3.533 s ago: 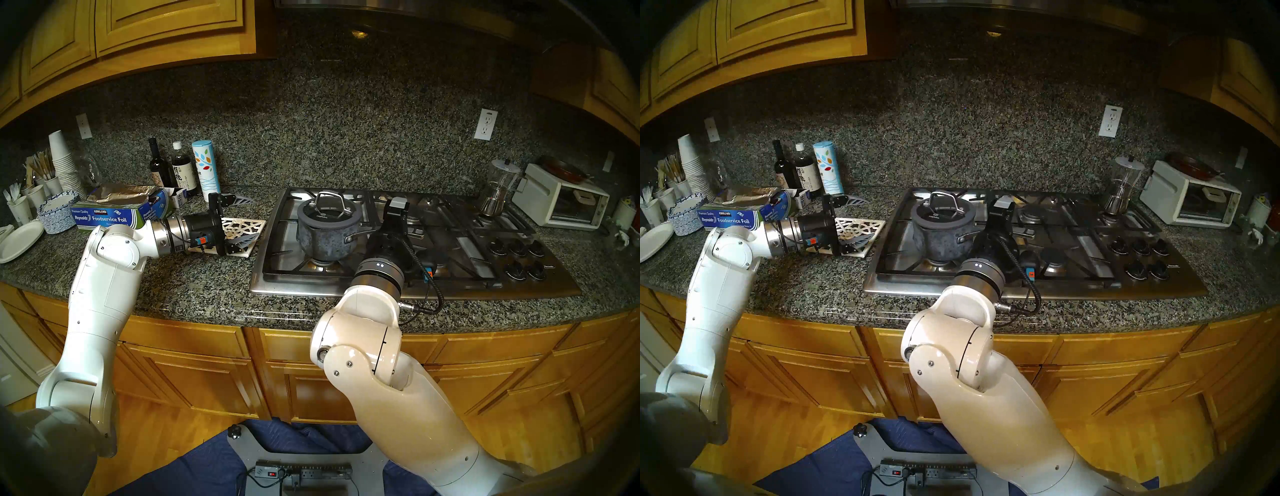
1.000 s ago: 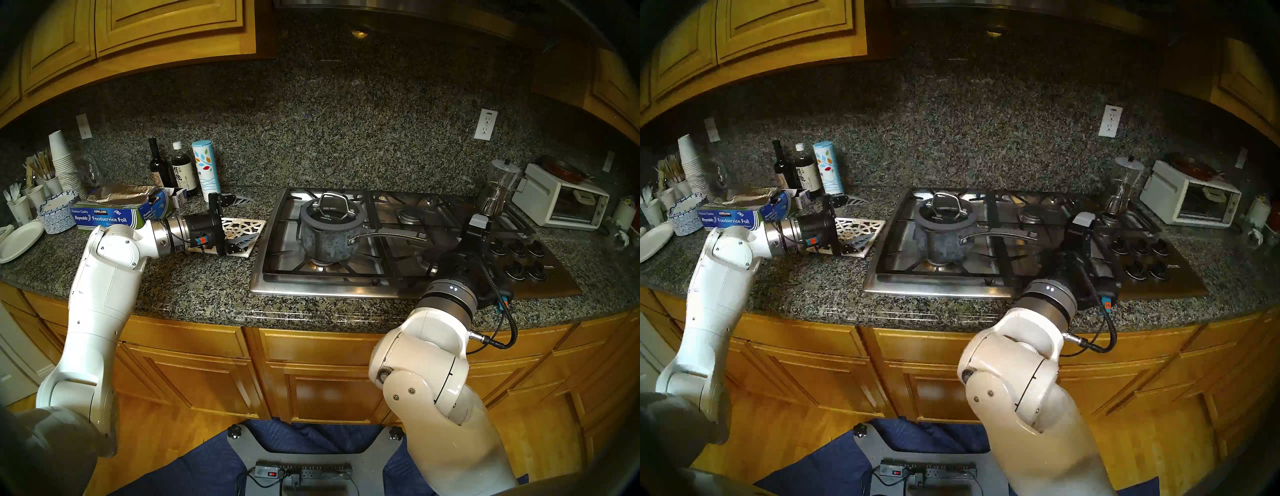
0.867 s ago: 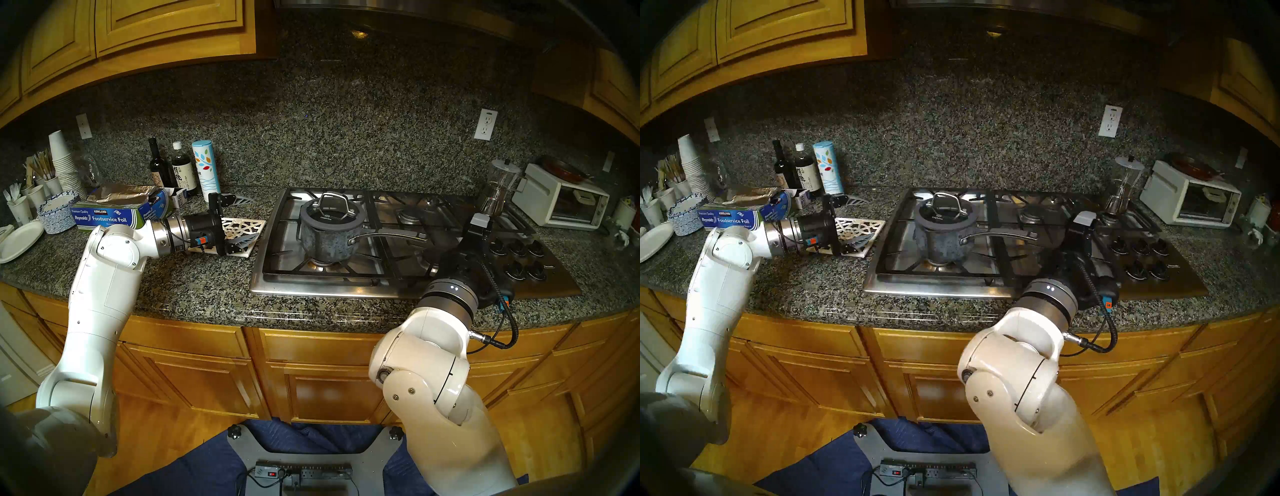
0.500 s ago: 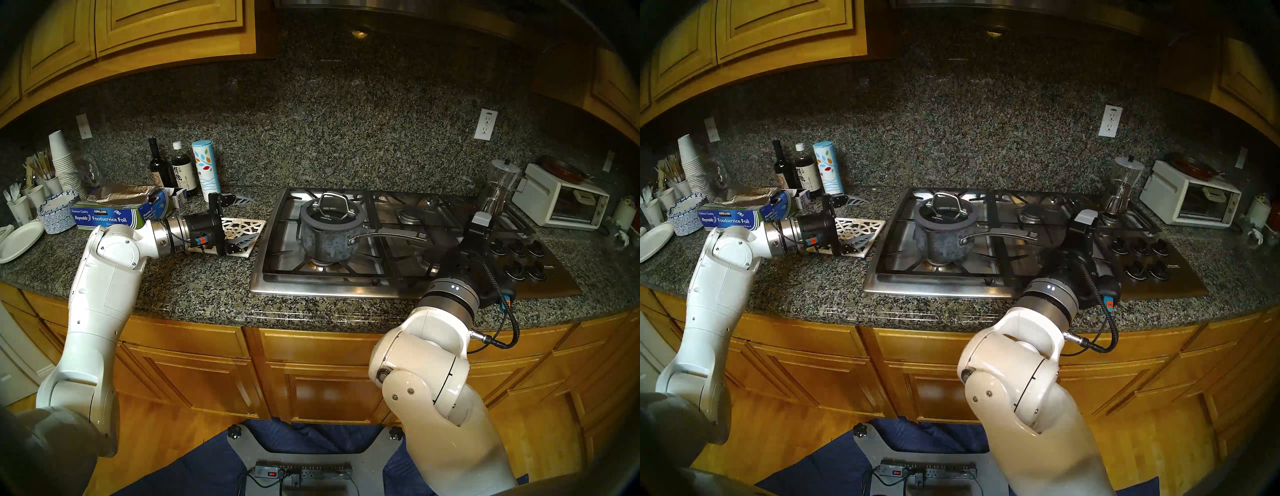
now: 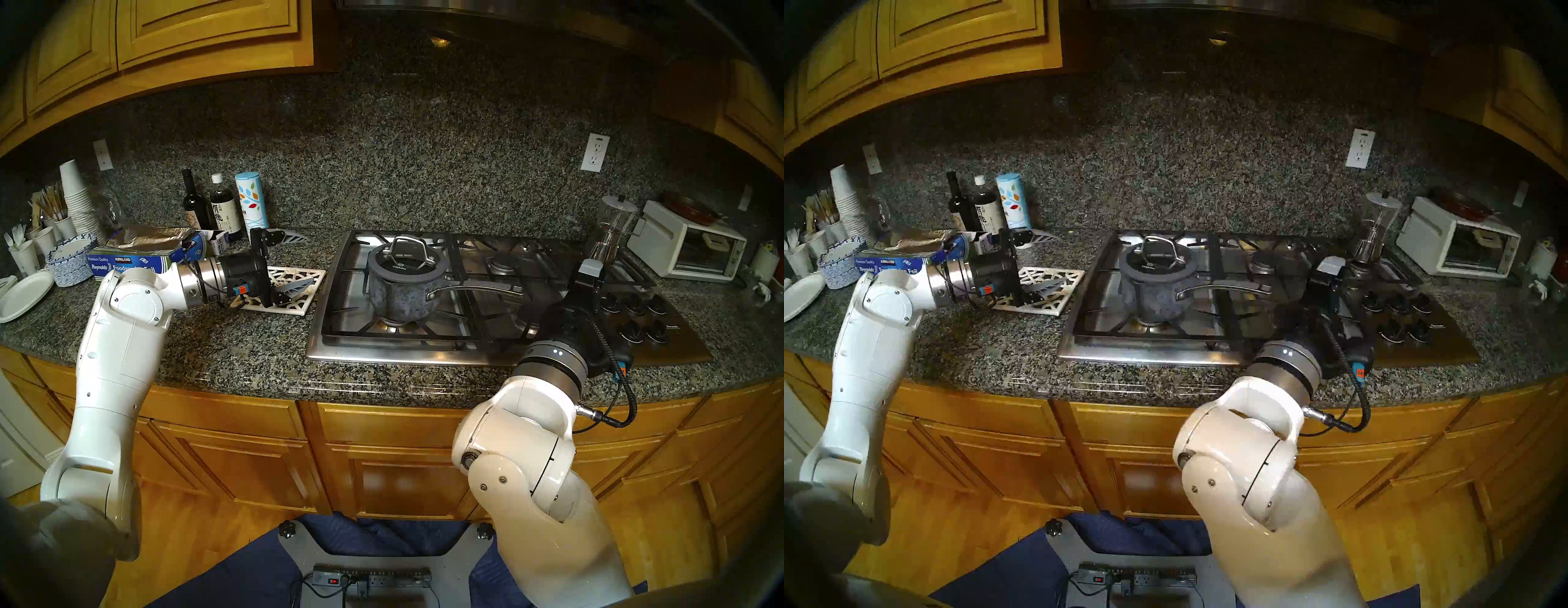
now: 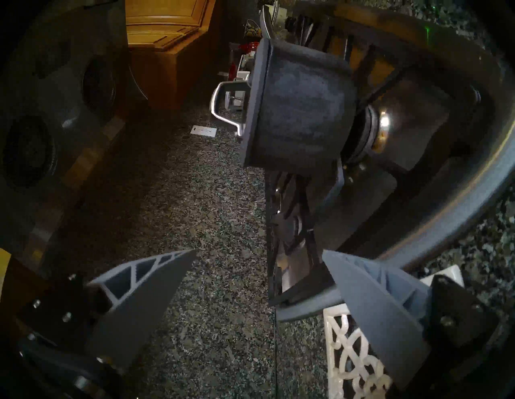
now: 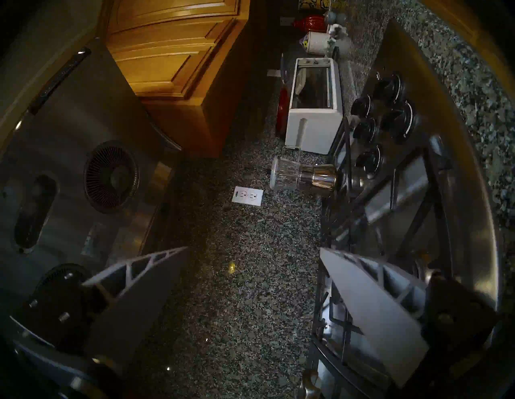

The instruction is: Pick up the pot, put it on the stove, take off the pot lid

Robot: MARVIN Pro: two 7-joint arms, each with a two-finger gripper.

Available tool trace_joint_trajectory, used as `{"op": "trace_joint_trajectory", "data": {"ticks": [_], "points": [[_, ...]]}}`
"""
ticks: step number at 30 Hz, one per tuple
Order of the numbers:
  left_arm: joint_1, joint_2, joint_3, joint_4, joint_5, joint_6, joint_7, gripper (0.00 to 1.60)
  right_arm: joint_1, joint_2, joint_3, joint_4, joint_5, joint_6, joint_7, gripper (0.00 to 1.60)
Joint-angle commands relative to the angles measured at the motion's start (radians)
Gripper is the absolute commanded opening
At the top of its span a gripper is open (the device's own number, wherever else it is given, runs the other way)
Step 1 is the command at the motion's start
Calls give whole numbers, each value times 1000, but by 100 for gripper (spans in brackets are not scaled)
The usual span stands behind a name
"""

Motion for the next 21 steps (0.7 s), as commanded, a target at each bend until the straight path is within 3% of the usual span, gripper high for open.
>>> {"op": "trace_joint_trajectory", "data": {"ticks": [1,21], "points": [[-12,30,-29,-79,-33,10,0,160,13,2,1,-25,-20,2,-74,160],[61,63,-22,-326,-154,179,-109,160,13,3,2,-24,-16,2,-68,160]]}}
